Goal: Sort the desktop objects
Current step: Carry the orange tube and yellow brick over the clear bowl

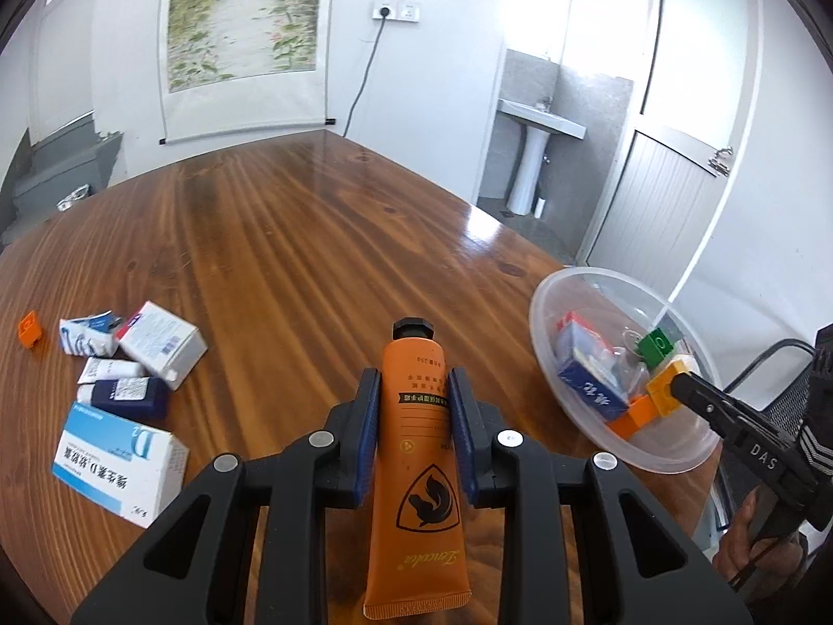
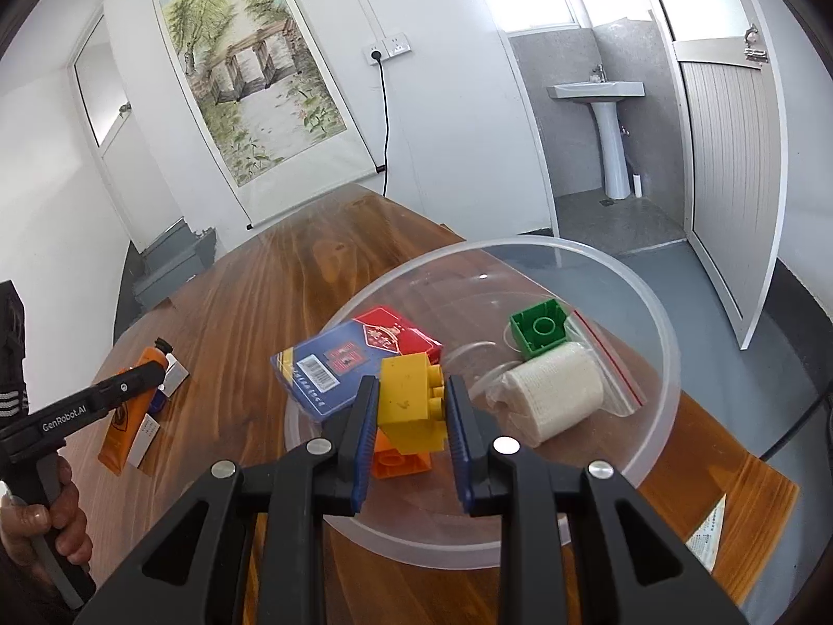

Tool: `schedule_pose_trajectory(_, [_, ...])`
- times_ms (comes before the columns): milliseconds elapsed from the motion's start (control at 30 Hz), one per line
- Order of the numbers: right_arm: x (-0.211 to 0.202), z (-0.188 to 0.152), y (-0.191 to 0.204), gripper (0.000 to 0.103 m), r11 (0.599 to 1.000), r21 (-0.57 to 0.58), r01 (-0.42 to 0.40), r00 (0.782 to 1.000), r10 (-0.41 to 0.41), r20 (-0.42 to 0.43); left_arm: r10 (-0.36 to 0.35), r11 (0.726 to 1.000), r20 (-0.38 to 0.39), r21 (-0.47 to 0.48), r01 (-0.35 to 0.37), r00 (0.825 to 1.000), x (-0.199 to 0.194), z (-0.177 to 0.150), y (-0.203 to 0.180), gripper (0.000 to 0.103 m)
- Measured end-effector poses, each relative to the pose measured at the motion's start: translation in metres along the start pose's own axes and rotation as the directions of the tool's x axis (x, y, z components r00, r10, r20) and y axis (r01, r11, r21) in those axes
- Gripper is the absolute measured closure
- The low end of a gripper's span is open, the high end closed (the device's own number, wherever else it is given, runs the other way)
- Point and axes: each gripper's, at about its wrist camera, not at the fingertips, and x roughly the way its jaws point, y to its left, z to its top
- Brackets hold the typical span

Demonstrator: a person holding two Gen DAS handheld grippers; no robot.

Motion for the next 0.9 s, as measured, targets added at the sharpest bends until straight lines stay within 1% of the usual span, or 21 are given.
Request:
schedule_pose_trajectory(133, [0.005, -0.003, -0.003, 0.075, 1.000, -0.029, 0.004, 1.000, -0.005, -0.020, -0.067, 0.996, -0.010, 0.052, 0.067, 0.998, 0.007, 0.010, -0.032, 0.075])
schedule_pose_trajectory(267, [0.009, -0.009, -0.002, 0.075, 0.997, -0.078, 0.015, 0.999, -0.017, -0.031, -0.111, 0.988, -0.008, 0.106, 0.111, 0.994, 0.013, 0.020, -0.059, 0.075])
schedule_pose_trajectory(433, [0.011, -0.010, 0.001, 0.075, 0.990, -0.140, 0.015, 0.998, -0.024, -0.064, -0.160, 0.977, -0.015, 0.139, 0.160, 0.987, 0.021, 0.029, -0.081, 0.075])
schedule_pose_trajectory(633, [0.013, -0.011, 0.003, 0.075, 0.979, -0.194, -0.069, 0.988, 0.040, -0.151, -0.183, 0.970, -0.024, 0.159, 0.185, 0.983, 0.026, 0.030, -0.093, 0.075])
schedule_pose_trajectory(700, [0.013, -0.017, 0.010, 0.075, 0.964, -0.259, -0.062, 0.984, 0.016, -0.176, -0.186, 0.968, -0.029, 0.164, 0.188, 0.982, 0.028, 0.030, -0.096, 0.075])
schedule_pose_trajectory(733, [0.012, -0.019, 0.012, 0.075, 0.959, -0.276, -0.066, 0.984, 0.018, -0.175, -0.187, 0.968, -0.031, 0.166, 0.190, 0.982, 0.029, 0.029, -0.097, 0.075])
schedule_pose_trajectory(800, [0.009, -0.022, 0.009, 0.075, 0.960, -0.255, -0.118, 0.976, 0.065, -0.207, -0.194, 0.966, -0.034, 0.170, 0.197, 0.980, 0.029, 0.030, -0.099, 0.075])
schedule_pose_trajectory(900, [0.005, -0.026, 0.006, 0.075, 0.958, -0.248, -0.146, 0.970, 0.089, -0.226, -0.205, 0.962, -0.035, 0.178, 0.208, 0.978, 0.031, 0.030, -0.102, 0.075])
